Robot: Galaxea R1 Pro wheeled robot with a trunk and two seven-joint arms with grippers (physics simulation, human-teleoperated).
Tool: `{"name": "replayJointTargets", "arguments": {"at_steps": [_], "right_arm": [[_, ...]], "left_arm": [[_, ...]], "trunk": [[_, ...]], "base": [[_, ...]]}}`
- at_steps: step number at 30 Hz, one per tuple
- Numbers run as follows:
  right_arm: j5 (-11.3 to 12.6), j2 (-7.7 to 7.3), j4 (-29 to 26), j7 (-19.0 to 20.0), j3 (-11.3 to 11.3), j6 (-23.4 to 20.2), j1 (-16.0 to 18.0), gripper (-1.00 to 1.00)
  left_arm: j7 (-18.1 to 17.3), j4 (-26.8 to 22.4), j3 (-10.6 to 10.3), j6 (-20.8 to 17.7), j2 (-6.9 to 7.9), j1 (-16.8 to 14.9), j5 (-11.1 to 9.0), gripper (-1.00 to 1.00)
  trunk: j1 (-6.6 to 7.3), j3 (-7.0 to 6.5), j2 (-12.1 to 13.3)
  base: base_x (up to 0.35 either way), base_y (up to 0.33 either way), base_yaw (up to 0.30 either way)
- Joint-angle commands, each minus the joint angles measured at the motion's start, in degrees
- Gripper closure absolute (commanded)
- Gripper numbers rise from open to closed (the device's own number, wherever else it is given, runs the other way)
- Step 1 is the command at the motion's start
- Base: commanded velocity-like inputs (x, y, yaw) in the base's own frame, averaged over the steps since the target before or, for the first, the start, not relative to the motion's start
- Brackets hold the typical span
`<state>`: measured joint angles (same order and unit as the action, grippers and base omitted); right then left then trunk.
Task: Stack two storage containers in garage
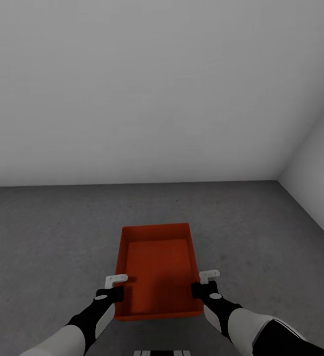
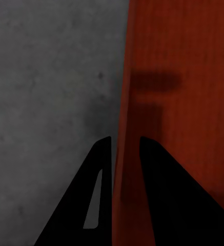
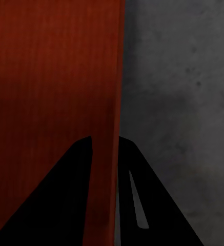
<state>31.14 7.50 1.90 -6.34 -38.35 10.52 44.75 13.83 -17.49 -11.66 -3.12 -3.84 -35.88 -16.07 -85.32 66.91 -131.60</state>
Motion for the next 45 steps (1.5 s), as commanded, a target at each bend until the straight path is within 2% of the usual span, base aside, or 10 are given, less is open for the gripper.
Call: {"name": "replayJointTargets", "arguments": {"at_steps": [1,42,43,44,45], "right_arm": [[-0.6,0.06,-0.1,2.0,3.7,0.3,0.1,1.0],[-0.5,-0.28,-0.1,2.4,3.7,0.3,0.1,1.0],[-0.5,-0.28,-0.1,2.4,3.7,0.3,0.1,1.0],[-0.5,-0.32,-0.1,2.4,3.7,0.3,0.1,-1.0],[-0.5,-0.32,-0.1,2.4,3.7,0.3,0.1,-1.0]], "left_arm": [[3.0,0.0,0.7,-0.4,0.44,0.0,-0.3,1.0],[3.6,0.0,0.7,-0.5,0.34,0.0,-0.4,1.0],[3.6,0.0,0.7,-0.5,0.34,0.0,-0.4,-1.0],[3.6,0.0,0.7,-0.7,0.33,0.0,-0.4,-1.0],[3.6,0.0,0.7,-0.9,0.33,0.0,-0.4,-1.0]], "trunk": [[0.01,0.04,0.0],[0.01,0.04,0.0],[0.01,0.04,0.0],[0.01,0.04,0.0],[0.01,0.04,0.0]], "base": [[0.0,0.0,0.0],[0.0,0.0,0.0],[0.0,0.0,0.0],[0.0,0.0,0.0],[0.0,0.0,0.0]]}}
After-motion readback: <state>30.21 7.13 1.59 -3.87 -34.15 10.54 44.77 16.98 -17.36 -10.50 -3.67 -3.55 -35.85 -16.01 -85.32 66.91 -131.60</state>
